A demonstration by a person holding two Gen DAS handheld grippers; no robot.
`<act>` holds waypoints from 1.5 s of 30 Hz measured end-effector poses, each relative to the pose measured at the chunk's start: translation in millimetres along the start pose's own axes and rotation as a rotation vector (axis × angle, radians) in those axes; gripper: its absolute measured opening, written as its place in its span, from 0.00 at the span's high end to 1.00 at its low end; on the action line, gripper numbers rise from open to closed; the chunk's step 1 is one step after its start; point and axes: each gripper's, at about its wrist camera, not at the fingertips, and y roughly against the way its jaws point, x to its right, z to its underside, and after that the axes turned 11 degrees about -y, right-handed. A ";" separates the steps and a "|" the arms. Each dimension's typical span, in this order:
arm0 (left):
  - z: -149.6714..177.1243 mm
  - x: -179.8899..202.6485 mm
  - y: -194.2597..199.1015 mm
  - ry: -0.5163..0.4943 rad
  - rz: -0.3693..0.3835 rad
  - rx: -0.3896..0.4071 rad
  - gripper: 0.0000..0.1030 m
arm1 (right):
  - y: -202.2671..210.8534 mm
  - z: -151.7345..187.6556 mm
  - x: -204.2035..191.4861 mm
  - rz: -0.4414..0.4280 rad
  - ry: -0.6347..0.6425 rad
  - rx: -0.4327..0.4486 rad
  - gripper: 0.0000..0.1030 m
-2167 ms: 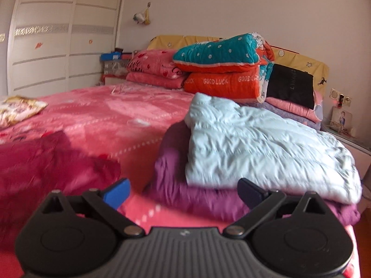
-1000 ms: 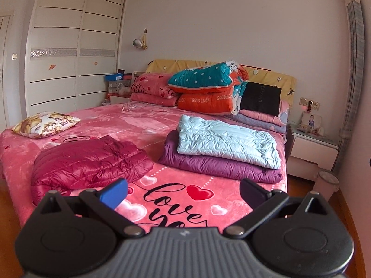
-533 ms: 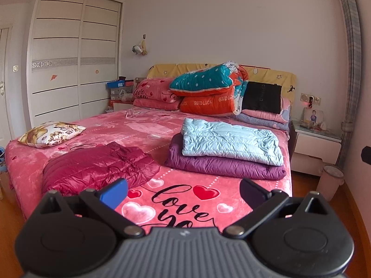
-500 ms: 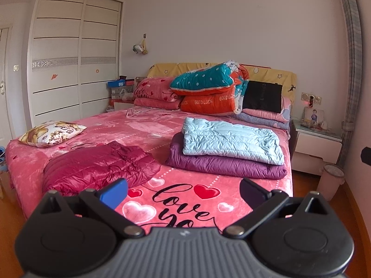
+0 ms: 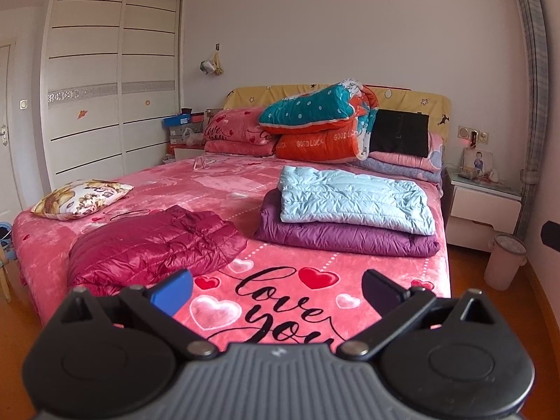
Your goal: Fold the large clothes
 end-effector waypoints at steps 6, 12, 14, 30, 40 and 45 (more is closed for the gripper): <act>4.2 1.5 -3.2 0.000 0.000 -0.016 0.01 | -4.9 2.3 3.8 0.005 0.016 -0.006 0.00; 6.7 2.5 -7.9 -0.001 0.000 -0.033 0.01 | -11.0 4.6 8.4 0.007 0.018 -0.018 0.00; 7.5 2.3 -9.9 0.000 0.001 -0.039 0.01 | -13.4 5.3 10.8 0.006 0.020 -0.022 0.00; 16.1 6.1 -22.5 0.007 0.000 -0.066 0.01 | -28.7 11.1 22.9 -0.009 0.016 -0.048 0.00; 22.4 8.9 -33.2 -0.003 -0.006 -0.077 0.01 | -40.9 17.0 27.5 0.000 0.019 -0.063 0.00; 27.2 9.4 -40.4 -0.001 0.002 -0.084 0.01 | -47.8 22.2 29.0 0.003 0.030 -0.081 0.00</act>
